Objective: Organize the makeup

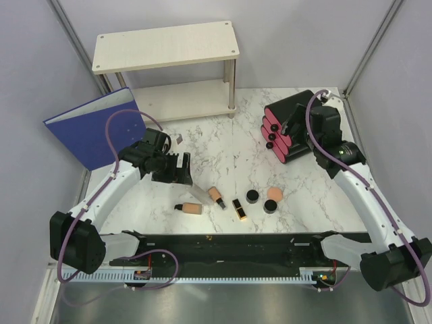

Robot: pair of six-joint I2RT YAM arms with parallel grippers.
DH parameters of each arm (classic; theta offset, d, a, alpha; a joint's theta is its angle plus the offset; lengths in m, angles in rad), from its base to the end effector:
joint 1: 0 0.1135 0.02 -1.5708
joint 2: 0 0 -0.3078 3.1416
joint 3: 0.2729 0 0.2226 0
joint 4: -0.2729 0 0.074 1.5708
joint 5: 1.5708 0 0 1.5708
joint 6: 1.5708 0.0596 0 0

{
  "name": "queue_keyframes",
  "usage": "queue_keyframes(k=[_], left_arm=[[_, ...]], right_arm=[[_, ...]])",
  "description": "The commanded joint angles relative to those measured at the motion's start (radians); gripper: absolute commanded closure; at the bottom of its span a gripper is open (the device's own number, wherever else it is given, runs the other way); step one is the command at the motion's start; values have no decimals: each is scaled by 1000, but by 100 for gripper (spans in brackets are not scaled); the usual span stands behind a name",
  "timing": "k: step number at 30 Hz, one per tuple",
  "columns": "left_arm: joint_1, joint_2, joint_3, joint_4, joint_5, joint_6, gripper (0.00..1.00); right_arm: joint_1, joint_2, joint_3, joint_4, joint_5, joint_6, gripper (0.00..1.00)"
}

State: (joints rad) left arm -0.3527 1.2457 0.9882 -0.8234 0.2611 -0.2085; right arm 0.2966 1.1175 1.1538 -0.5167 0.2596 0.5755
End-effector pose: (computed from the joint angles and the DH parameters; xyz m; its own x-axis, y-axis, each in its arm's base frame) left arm 0.1882 -0.0857 0.2925 -0.9028 0.1192 -0.4132 0.2666 0.9090 -0.3202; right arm 0.2091 0.0479 0.3971 -0.4060 0.4260 -0.8085 0.1862 0.9047 0.3831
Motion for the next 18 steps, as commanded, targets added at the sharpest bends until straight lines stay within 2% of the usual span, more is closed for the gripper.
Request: queue_keyframes(k=[1, 2, 7, 11, 14, 15, 18], left_arm=[[4, -12, 52, 53, 140, -65, 3], [4, -14, 55, 72, 218, -72, 3], [3, -22, 27, 242, 374, -248, 4], [0, 30, -34, 477, 519, -422, 6], [-11, 61, -92, 617, 546, -575, 6], [-17, 73, -106, 710, 546, -648, 7], [-54, 150, -123, 818, 535, -764, 7]], right_arm=[[-5, 125, 113, -106, -57, -37, 2], [-5, 143, 147, -121, -1, -8, 2], [-13, 222, 247, -178, -36, -75, 2], [-16, 248, 290, -160, -39, -117, 2], [-19, 295, 320, -169, -48, -118, 4], [-22, 324, 328, -175, -51, -117, 5], [-25, 384, 365, -200, -92, -126, 15]])
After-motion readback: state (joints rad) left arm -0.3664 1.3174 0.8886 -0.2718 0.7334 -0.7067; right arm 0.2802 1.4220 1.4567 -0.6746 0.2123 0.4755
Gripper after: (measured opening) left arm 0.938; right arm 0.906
